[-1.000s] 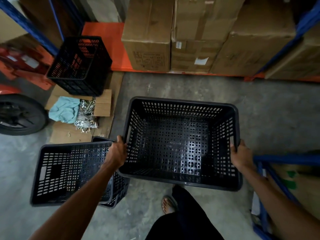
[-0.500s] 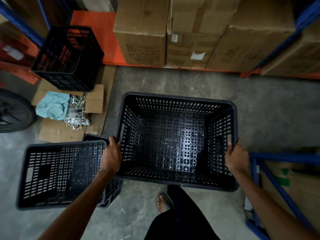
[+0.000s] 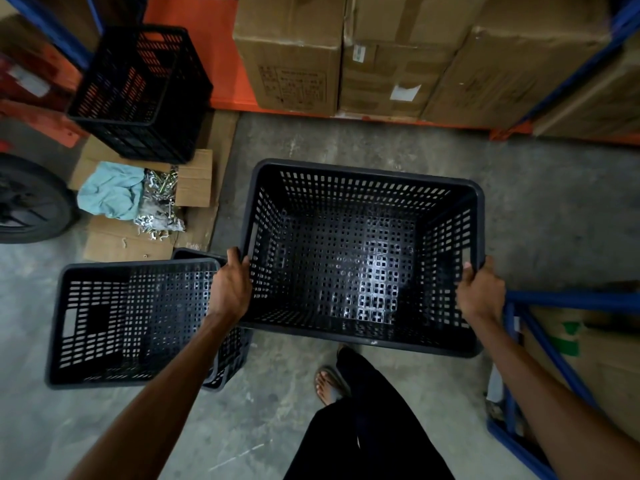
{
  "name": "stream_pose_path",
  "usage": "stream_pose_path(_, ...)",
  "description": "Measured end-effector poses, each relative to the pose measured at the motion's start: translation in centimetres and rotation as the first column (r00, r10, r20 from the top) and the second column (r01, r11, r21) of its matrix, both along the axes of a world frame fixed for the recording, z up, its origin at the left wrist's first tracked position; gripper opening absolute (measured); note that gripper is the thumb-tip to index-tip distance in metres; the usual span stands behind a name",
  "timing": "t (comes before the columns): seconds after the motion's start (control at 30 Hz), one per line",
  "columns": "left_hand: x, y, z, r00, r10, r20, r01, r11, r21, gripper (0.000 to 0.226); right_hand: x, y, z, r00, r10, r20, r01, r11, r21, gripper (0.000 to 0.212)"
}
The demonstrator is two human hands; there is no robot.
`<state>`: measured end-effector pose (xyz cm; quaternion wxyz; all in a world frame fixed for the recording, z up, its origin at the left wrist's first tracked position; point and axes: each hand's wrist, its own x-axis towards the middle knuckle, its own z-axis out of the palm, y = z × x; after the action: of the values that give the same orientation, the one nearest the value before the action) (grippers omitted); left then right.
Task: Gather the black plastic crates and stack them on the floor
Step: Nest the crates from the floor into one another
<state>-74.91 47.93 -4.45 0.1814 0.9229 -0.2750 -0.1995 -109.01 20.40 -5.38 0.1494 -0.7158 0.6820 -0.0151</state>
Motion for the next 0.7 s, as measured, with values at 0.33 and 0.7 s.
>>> stream_pose_path(0.33,0.3,-0.3,-0.3,0.998,0.018,0.054,-0.017,1.0,-0.017,0.021,0.5,-0.9,0.0,1.0,0.006,0.011,-0.005,0.999,-0.038,0.034)
stream_pose_path(0.7,0.5,0.7,-0.3,0.998,0.007,-0.068,-0.006,1.0,0.016,0.019,-0.2,0.2,0.2,0.999,0.027,-0.019,-0.026,0.997,0.067,0.037)
